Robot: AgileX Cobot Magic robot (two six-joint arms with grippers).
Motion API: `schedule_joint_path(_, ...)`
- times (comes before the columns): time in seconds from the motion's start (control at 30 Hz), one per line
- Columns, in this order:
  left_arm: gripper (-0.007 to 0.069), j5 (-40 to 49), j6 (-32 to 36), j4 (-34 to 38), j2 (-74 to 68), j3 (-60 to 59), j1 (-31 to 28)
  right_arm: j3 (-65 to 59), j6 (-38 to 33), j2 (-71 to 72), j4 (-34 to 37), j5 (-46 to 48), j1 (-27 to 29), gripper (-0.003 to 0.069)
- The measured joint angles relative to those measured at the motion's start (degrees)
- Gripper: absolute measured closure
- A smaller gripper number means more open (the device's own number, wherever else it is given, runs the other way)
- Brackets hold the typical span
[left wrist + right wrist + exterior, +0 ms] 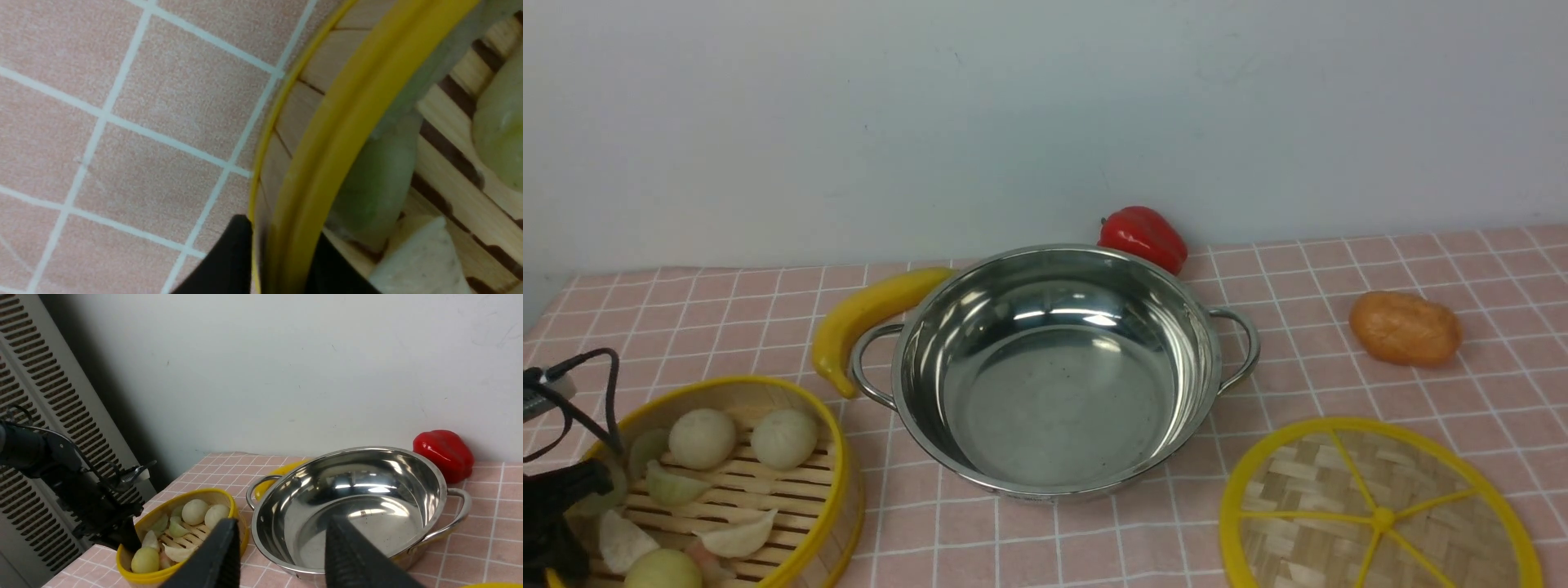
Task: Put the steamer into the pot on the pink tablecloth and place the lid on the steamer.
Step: 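Grasp the rim of the steamer basket holding the buns with the left gripper, then place the bamboo steamer basket with dumplings into the steel pot with the left gripper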
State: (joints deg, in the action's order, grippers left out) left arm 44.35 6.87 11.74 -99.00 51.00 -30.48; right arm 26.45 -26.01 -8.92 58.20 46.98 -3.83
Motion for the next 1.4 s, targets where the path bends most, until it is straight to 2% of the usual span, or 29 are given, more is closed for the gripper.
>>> schedule_joint_path(0.03, 0.0576, -0.05, -0.17, -0.22, 0.01, 0.03, 0.00, 0.08, 0.00, 0.00, 0.11, 0.06, 0.00, 0.0356)
schedule_joint_path(0.1, 0.0592, -0.05, -0.12, -0.65, 0.01, 0.04, 0.00, 0.31, 0.00, 0.00, 0.18, 0.07, 0.00, 0.0356)
schedule_joint_path(0.3, 0.0593, 0.87, 0.02, 0.89, 0.82, 0.04, 0.00, 2.99, 0.05, 0.00, 0.48, 0.29, 0.00, 0.0356)
schedule_joint_path(0.53, 0.0593, 3.71, -0.65, -2.49, 7.46, 0.35, 0.00, 5.06, 0.05, 0.05, 0.23, 0.74, 0.00, 0.0356)
schedule_joint_path(0.77, 0.0593, 15.39, -0.83, -4.81, 13.08, 10.30, 0.00, 5.06, 0.05, 0.05, 0.02, 1.84, 0.00, 0.0356)
schedule_joint_path(0.83, 0.0593, 21.17, -0.83, -4.89, 13.67, 16.95, 1.00, 5.06, 0.05, 0.05, -0.05, 2.27, 0.00, 0.0356)
schedule_joint_path(1.03, 0.0593, 25.46, -0.83, -4.89, 12.10, 32.59, 10.37, 5.06, 0.05, -0.39, -0.19, 2.53, 0.00, 0.0356)
schedule_joint_path(1.07, 0.0593, 25.51, -0.95, -4.90, 10.44, 37.44, 15.75, 5.12, 0.05, -1.24, -0.19, 2.53, 0.00, 0.0356)
schedule_joint_path(1.27, 0.0593, 26.13, -3.28, -3.88, -0.69, 52.30, 32.78, 5.12, 0.05, -4.05, -0.19, 4.22, 0.00, 0.0356)
schedule_joint_path(1.4, 0.0593, 26.14, -4.80, -3.60, -9.69, 59.38, 39.31, 5.12, 0.05, -4.78, -0.19, 5.24, 0.00, 0.0356)
